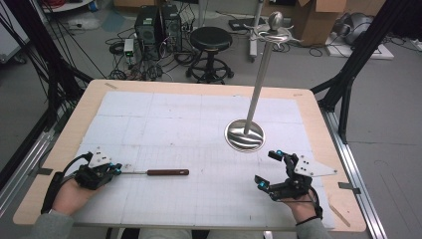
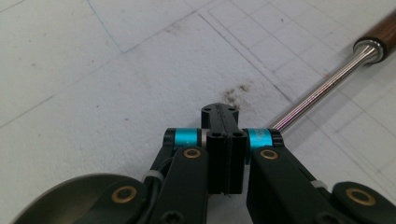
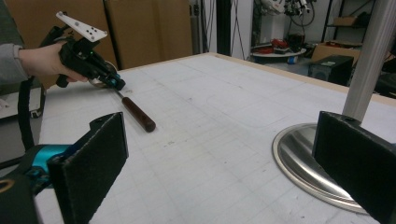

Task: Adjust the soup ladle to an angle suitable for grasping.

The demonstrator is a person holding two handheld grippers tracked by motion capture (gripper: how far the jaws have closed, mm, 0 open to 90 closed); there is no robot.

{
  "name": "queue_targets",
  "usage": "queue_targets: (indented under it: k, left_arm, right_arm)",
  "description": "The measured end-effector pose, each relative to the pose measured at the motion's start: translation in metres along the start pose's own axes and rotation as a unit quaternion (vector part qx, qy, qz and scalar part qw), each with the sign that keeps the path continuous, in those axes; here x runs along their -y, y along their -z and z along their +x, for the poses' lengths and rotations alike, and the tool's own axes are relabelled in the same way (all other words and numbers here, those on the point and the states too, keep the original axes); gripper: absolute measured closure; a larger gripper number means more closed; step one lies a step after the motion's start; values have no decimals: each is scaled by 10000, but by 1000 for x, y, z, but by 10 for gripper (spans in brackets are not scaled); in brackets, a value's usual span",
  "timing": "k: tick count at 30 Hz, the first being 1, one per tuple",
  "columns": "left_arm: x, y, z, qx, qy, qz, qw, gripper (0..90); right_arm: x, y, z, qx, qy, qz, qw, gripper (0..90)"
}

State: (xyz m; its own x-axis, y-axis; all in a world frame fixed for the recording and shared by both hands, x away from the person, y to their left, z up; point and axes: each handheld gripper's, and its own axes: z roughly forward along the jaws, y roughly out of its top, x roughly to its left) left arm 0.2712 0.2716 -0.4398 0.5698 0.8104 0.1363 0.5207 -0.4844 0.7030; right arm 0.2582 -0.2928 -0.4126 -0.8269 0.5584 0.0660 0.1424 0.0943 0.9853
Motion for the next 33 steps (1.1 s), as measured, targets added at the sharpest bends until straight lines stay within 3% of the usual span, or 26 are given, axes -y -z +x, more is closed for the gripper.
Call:
queue_targets:
  k: [8,15,18,20,22,25,29,33]
  left_arm:
    - [6,8,-9,-96,138,39,9999,897]
    - [6,13,-16,-185,132,74,9997,897]
    - [0,19,-20,-220,61,-252,9994,897]
    - [-4,25,-26,-51,59,-535,9985,897]
    - [-7,28,-36,175,-5,-654,9977,897]
    - [-9,26,-58,572,-318,-674,9956,897]
    - [-10,20,-65,687,-480,-590,9947,897]
    - [-10,14,-62,683,-406,-502,9956,897]
  right_arm:
    - [0,0,1,-2,-23,30,10000,28]
    - [0,0,1,3,-15,17,10000,28]
    - [0,0,1,-2,-17,22,10000,28]
    - [0,0,1,-5,-23,19,10000,28]
    - [0,0,1,-5,-40,29,10000,28]
    - [0,0,1,-19,-22,34,10000,28]
    - [1,-1,1,-19,0,42,10000,28]
    - [1,-1,1,-33,-27,67,10000,28]
